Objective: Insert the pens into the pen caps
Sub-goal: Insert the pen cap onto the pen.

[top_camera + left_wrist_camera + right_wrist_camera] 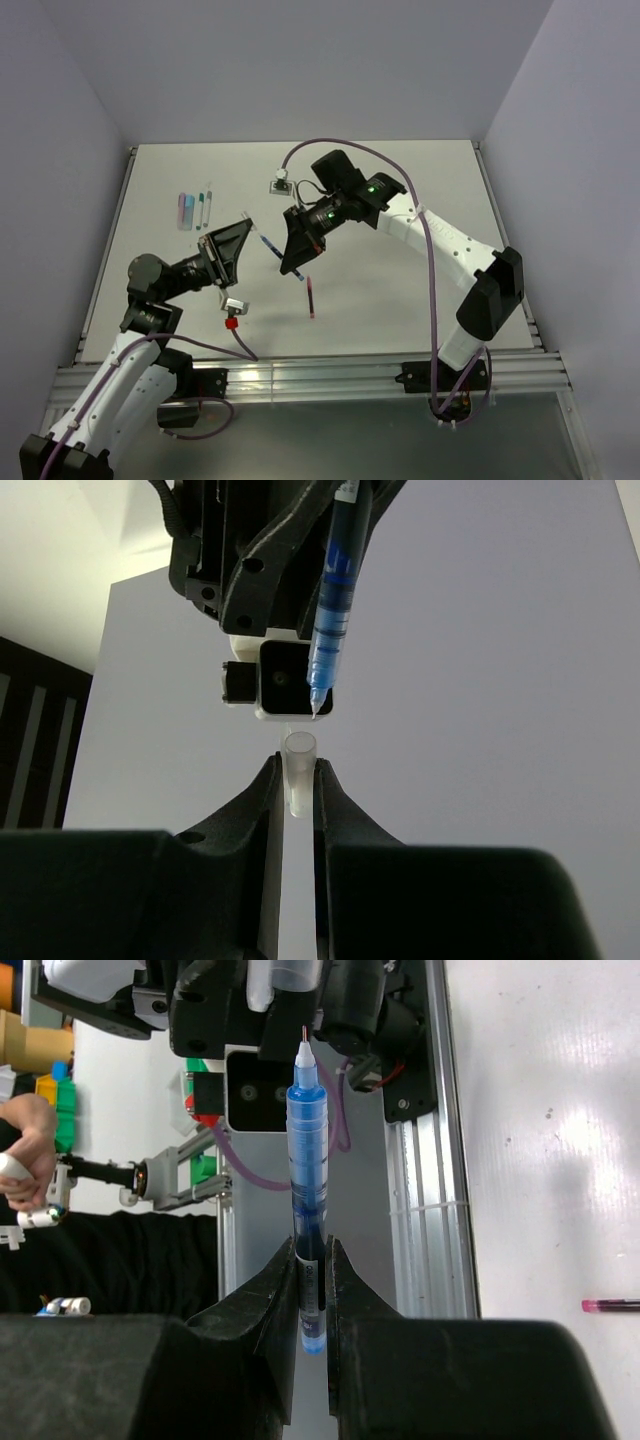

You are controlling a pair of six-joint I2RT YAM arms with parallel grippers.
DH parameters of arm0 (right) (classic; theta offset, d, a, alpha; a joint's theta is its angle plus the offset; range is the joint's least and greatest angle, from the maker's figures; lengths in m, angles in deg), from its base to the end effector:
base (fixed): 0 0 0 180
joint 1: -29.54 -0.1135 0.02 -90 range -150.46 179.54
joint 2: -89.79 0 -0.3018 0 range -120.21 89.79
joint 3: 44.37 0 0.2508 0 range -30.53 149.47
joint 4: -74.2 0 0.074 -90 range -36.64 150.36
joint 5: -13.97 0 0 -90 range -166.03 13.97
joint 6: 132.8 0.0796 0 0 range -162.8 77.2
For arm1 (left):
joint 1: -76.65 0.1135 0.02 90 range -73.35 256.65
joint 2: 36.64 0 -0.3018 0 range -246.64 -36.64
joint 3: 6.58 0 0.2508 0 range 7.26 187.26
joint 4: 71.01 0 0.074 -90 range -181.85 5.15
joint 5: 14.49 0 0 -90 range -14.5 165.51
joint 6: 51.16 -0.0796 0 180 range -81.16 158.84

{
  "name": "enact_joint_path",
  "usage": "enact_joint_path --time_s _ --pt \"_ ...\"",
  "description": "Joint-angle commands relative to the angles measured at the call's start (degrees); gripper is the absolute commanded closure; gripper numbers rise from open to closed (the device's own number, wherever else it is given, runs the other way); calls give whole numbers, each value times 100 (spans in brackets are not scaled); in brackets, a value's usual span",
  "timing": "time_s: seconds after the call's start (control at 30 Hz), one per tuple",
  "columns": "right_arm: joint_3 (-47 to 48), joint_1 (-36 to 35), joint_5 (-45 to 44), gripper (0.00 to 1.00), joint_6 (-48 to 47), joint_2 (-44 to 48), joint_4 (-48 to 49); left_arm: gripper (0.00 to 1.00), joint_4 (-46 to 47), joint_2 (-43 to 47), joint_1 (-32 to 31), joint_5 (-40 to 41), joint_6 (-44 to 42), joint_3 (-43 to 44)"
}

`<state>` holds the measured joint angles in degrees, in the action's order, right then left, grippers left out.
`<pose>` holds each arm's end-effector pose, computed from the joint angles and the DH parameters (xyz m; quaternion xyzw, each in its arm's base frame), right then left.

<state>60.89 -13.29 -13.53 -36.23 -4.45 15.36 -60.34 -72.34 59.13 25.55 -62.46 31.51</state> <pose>0.2181 0.2985 0.3803 -0.4256 0.7000 0.5683 0.0772 0.1223 -0.1025 0.3284 0.6537 0.0023 0.2783 0.7037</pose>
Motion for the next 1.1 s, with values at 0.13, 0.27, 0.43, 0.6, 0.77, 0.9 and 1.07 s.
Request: enact_joint_path --time_s 0.13,0.27,0.43,0.6,0.77,0.9,1.07 --pt "43 29 113 100 38 151 201 100 -149 72 -24 -102 -127 221" --pt "60 29 131 100 46 142 193 100 -324 37 -24 -120 -250 282" --pt "61 29 113 100 38 142 193 100 -394 11 -24 -181 -417 247" --pt "43 29 35 100 46 107 184 100 -403 -16 -24 -199 -453 273" --pt "122 29 60 100 99 37 193 100 -552 2 -24 -243 -654 256" --pt "113 29 113 100 143 -16 193 100 -588 2 -24 -296 -672 282" --pt "139 29 122 100 178 -77 201 100 -614 -7 -41 -304 -707 308"
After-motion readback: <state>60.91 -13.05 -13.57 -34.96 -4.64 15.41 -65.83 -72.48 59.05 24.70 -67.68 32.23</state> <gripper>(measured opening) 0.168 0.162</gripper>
